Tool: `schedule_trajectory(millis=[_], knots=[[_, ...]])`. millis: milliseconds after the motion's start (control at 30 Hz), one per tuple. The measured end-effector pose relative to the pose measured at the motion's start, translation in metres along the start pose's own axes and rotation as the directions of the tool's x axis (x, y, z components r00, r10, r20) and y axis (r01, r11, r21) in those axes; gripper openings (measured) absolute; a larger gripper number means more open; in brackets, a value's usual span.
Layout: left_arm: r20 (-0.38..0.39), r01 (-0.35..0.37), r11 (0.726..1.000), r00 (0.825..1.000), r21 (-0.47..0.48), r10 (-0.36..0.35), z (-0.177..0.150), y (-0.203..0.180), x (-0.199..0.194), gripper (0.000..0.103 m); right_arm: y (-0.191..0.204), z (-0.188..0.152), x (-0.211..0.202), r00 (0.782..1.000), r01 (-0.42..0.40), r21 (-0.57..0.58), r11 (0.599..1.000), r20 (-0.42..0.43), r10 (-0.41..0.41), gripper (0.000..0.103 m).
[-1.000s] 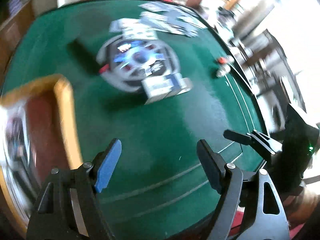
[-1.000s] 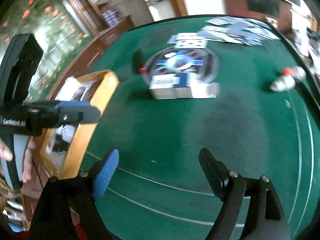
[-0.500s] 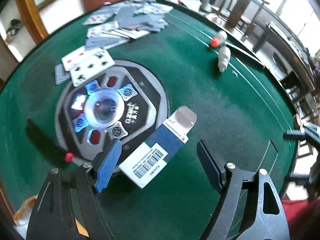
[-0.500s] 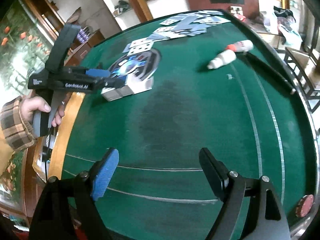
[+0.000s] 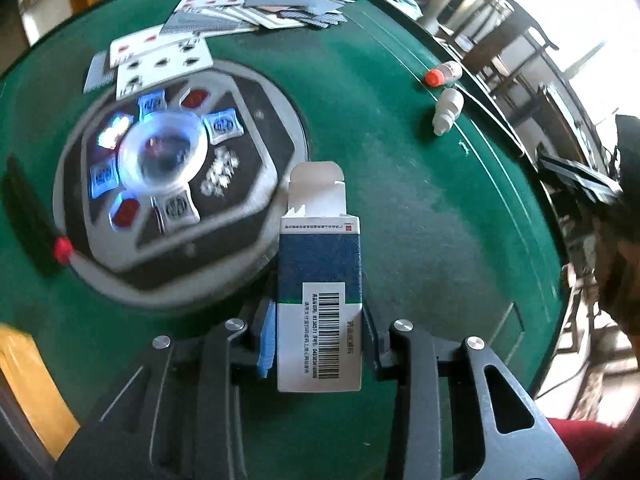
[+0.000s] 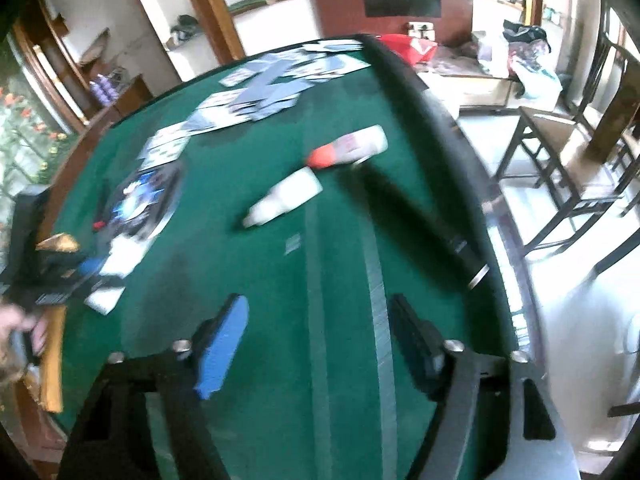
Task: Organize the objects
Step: 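Grasp the blue-and-white medicine box with the left tool, then grasp the black marker on the table with the right tool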
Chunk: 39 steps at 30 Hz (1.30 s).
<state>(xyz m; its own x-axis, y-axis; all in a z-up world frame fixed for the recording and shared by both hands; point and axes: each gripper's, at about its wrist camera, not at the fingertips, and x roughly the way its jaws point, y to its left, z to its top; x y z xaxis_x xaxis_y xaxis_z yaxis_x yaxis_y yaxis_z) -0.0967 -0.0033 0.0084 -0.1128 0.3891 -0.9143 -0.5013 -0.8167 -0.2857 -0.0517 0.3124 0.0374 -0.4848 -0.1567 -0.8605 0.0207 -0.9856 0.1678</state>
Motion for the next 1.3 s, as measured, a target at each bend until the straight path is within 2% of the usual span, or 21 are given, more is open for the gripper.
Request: schedule_trajectory(millis=[33,167,300,400,500,567,833,1067,1300], knots=[[-0.004,0.014,1.0,1.0,-0.027,-0.014,-0.006,-0.002,-0.001,0.033,-0.006,0.007,0.005,1.0,0.013,-0.009,1.0,-0.004,-0.013,0.058],[-0.043,0.033,0.996,0.998,-0.082,-0.037,-0.03,-0.013,-0.006,0.033,-0.026,0.035,0.03,0.997,0.067,-0.065,0.996,-0.031,-0.069,0.052],[-0.069,0.044,0.992,0.996,-0.119,-0.052,-0.058,-0.024,-0.012,0.033,-0.031,0.05,0.054,0.993,0.092,-0.129,0.987,-0.067,-0.101,0.039],[-0.066,0.053,0.986,0.996,-0.159,-0.064,-0.076,-0.027,-0.016,0.033,-0.032,0.057,0.061,0.99,0.114,-0.172,0.979,-0.06,-0.126,0.037],[-0.059,0.054,0.981,0.996,-0.184,-0.066,-0.085,-0.031,-0.018,0.033,-0.036,0.06,0.068,0.988,0.106,-0.184,0.977,-0.095,-0.125,0.02],[-0.053,0.042,0.981,0.997,-0.19,-0.053,-0.086,-0.033,-0.018,0.033,-0.036,0.057,0.074,0.983,0.109,-0.214,0.971,-0.122,-0.137,0.013],[-0.045,0.023,0.976,0.998,-0.216,-0.034,-0.08,-0.036,-0.017,0.033,-0.029,0.026,0.06,0.989,0.062,-0.171,0.983,-0.125,-0.084,0.013],[-0.053,-0.035,0.982,0.998,-0.186,0.026,-0.083,-0.043,-0.014,0.033,0.012,-0.02,0.04,0.99,-0.011,-0.154,0.988,-0.137,-0.011,0.013],[-0.057,-0.05,0.985,0.998,-0.166,0.041,-0.081,-0.047,-0.011,0.033,0.044,-0.04,0.034,0.989,-0.041,-0.156,0.987,-0.144,0.018,0.013]])
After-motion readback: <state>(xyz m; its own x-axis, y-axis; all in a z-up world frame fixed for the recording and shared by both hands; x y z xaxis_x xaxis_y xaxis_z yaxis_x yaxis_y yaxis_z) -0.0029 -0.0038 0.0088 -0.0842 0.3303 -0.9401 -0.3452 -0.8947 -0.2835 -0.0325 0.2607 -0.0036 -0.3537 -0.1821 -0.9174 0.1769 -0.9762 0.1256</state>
